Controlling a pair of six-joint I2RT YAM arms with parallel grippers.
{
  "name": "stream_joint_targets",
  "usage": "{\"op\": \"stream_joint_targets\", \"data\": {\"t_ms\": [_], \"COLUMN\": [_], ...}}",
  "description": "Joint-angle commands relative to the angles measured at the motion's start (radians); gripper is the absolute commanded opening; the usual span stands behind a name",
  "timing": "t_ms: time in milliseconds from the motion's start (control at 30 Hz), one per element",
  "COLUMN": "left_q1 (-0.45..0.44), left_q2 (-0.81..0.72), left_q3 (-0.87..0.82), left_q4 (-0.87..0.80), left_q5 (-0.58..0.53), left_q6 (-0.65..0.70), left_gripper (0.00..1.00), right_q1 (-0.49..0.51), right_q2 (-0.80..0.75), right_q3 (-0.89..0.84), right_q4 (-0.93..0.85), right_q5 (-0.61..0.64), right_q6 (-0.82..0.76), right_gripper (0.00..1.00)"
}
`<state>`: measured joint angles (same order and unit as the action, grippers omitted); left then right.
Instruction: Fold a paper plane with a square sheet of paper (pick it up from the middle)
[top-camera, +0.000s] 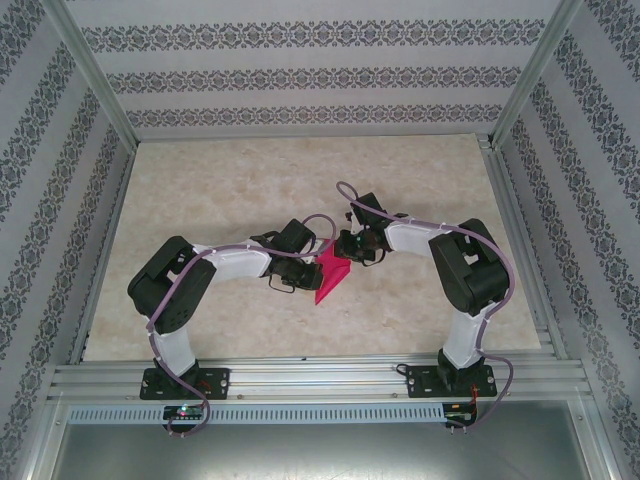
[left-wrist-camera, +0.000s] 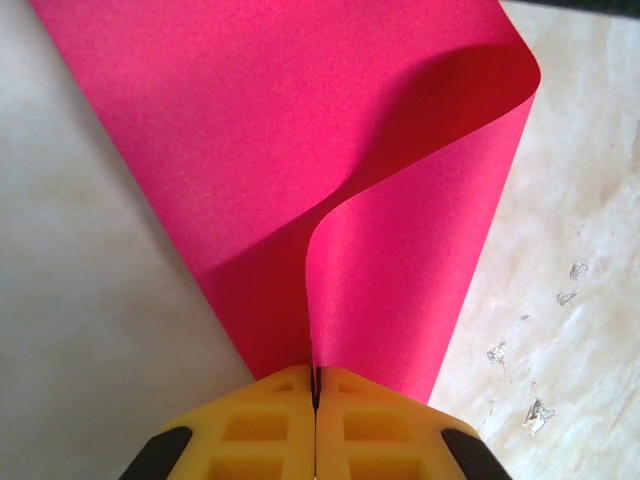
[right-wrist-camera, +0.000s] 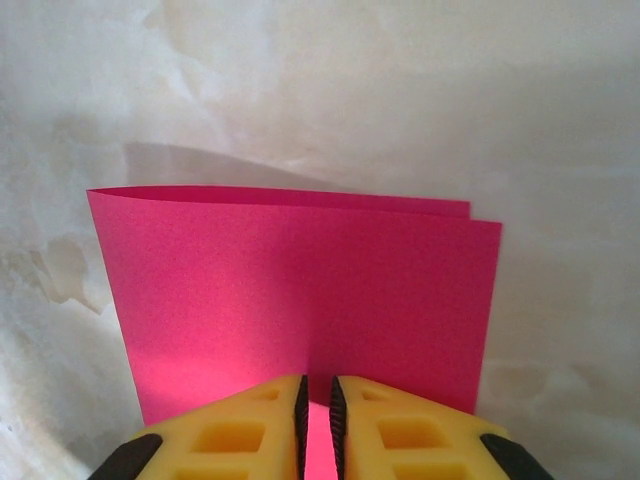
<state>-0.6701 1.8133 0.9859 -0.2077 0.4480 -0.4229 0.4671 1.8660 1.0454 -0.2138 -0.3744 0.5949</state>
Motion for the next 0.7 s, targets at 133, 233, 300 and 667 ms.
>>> {"op": "stream_joint_targets", "data": {"t_ms": [133, 233, 300, 667], "left_q1": [0.012, 0.012, 0.012, 0.012], "left_q2": [0.034, 0.031, 0.031, 0.031], "left_q3": [-0.012, -0.016, -0.018, -0.019], "left_q4": [0.017, 0.019, 0.020, 0.016], "left_q5": [-0.007, -0.006, -0.009, -0.005], "left_q6": [0.002, -0.002, -0.002, 0.006], "left_gripper": [0.07, 0.07, 0.07, 0.07], "right_q1": [-0.029, -0.048, -0.052, 0.103], "right_q2": [-0.097, -0.216, -0.295, -0.507], "right_q3": [0.016, -0.067, -0.146, -0.522], "right_q4": [-0.040, 0.013, 0.074, 0.414], "right_q5": [0.002, 0.005, -0.001, -0.038], "right_q6": [-0.006, 0.033, 0.069, 0.310], "right_gripper": [0.22, 0.22, 0.22, 0.09]}}
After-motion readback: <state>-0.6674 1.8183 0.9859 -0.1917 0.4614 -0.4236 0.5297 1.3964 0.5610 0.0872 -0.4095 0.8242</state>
